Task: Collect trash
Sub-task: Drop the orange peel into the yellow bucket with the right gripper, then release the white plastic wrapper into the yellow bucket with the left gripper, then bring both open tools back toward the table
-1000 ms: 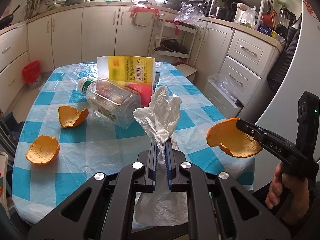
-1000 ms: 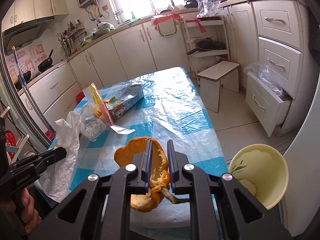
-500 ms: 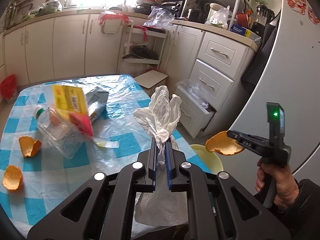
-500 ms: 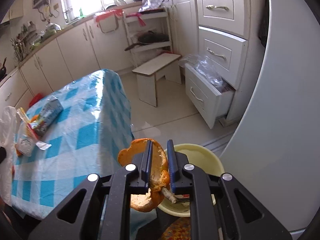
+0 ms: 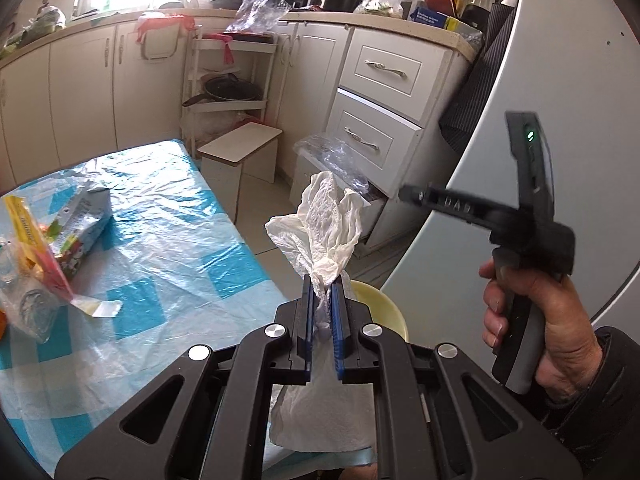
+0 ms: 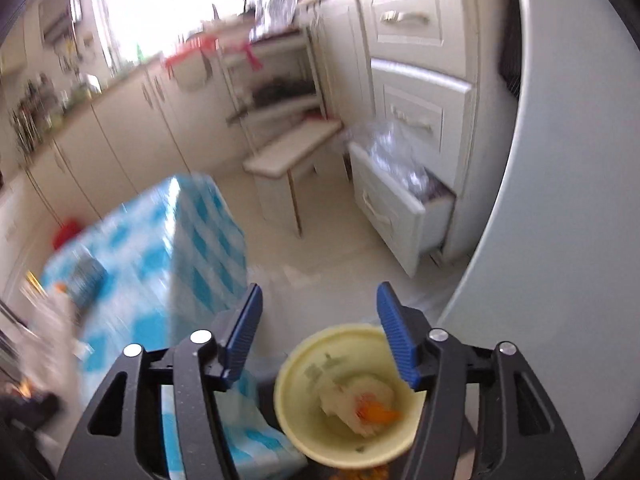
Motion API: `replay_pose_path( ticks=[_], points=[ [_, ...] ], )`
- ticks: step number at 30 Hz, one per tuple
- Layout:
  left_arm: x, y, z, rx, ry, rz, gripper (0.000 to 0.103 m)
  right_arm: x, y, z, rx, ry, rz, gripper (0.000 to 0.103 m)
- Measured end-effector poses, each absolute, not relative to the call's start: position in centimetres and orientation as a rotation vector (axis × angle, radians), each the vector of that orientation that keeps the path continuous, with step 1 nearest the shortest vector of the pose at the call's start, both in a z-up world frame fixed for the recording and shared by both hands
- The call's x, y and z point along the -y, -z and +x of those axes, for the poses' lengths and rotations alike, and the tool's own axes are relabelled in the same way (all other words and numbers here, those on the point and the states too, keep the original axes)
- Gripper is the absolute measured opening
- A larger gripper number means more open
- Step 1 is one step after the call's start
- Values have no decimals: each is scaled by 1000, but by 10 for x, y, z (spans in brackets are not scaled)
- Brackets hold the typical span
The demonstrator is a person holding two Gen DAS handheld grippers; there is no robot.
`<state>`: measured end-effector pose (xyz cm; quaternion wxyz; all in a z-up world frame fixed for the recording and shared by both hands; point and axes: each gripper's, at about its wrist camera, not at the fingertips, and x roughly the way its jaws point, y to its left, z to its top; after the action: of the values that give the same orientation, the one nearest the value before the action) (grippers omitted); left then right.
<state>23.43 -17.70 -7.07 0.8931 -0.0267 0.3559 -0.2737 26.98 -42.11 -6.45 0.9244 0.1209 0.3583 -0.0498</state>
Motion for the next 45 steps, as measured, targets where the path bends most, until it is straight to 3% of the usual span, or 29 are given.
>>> replay_pose_path(
  ticks=[8,15,18,20,32,45],
  points=[
    [251,99,255,-810,632,-71,8,435,-3,229,-368,173,290,79],
    [313,153,287,-952,618,-60,8,459,2,235,-364,174,376,80],
    [329,172,298,-1011,589,-35,24,466,3,237,-371,170,415,80],
    [333,176,301,-1024,580,-30,43,466,1,234,-365,165,426,80],
    [280,125,270,-938,498,-38,78,456,4,238,-399,149,414,81],
    [175,73,221,-851,303,-2,87,402,-2,250,-441,67,318,87]
  ],
)
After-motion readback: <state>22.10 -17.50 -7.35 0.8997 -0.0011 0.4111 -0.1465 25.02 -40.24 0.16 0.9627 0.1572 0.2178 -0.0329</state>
